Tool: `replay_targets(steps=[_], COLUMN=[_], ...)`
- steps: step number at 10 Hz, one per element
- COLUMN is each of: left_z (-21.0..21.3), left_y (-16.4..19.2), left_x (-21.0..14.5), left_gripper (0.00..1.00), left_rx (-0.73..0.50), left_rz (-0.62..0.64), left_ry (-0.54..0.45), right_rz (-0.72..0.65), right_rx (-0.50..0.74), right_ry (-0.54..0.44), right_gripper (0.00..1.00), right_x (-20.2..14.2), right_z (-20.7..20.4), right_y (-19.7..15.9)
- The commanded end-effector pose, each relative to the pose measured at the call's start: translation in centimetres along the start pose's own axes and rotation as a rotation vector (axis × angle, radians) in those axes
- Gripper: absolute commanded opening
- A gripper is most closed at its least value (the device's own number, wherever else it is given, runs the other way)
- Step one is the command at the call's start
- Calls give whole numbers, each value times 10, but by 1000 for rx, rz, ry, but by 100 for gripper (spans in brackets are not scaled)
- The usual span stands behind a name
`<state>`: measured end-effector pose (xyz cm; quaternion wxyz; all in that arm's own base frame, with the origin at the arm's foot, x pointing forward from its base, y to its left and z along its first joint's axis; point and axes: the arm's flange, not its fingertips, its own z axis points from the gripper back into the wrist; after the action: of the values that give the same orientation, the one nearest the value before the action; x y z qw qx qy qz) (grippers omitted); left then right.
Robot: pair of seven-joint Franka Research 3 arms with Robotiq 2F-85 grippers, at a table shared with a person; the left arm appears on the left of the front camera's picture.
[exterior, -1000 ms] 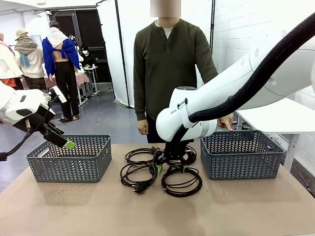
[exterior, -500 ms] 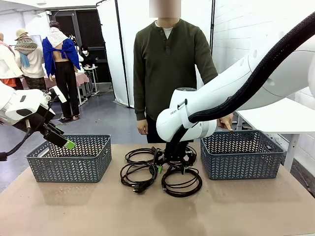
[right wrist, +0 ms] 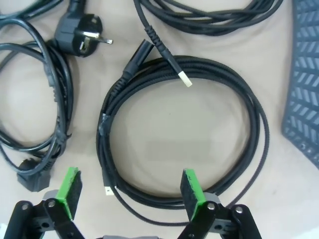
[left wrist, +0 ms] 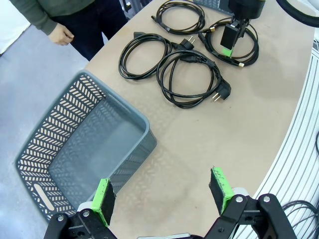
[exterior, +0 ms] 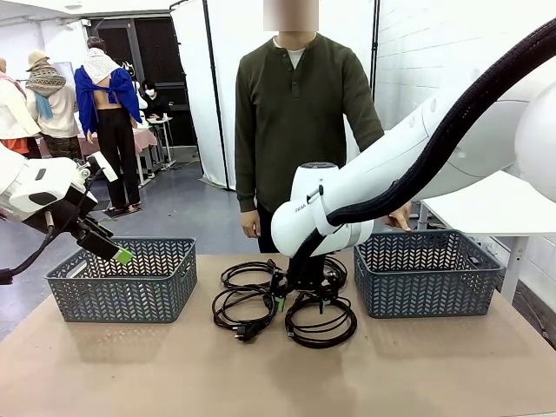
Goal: Organize the cables according to human instructions.
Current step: Pick up a bundle of cables and place it in the basket indicated by the human.
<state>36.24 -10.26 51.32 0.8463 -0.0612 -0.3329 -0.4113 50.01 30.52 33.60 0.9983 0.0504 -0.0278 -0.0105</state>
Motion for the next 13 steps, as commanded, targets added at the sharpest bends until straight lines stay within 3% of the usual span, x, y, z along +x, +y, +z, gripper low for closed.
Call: replay_targets(steps=[1,13], left_z=[0,0], left_y=[1,1], left_x=[-1,-1], left_gripper=[100,100], left_rx=[1,1], left_rz=[5,5], left_ry=[0,0], right_rz=[-26,-69], right_rx=[-50,-95], right_ry=[-8,38], right_gripper=[100,100], right_x=[9,28], right_z=[-3,-32], right_y=[12,10])
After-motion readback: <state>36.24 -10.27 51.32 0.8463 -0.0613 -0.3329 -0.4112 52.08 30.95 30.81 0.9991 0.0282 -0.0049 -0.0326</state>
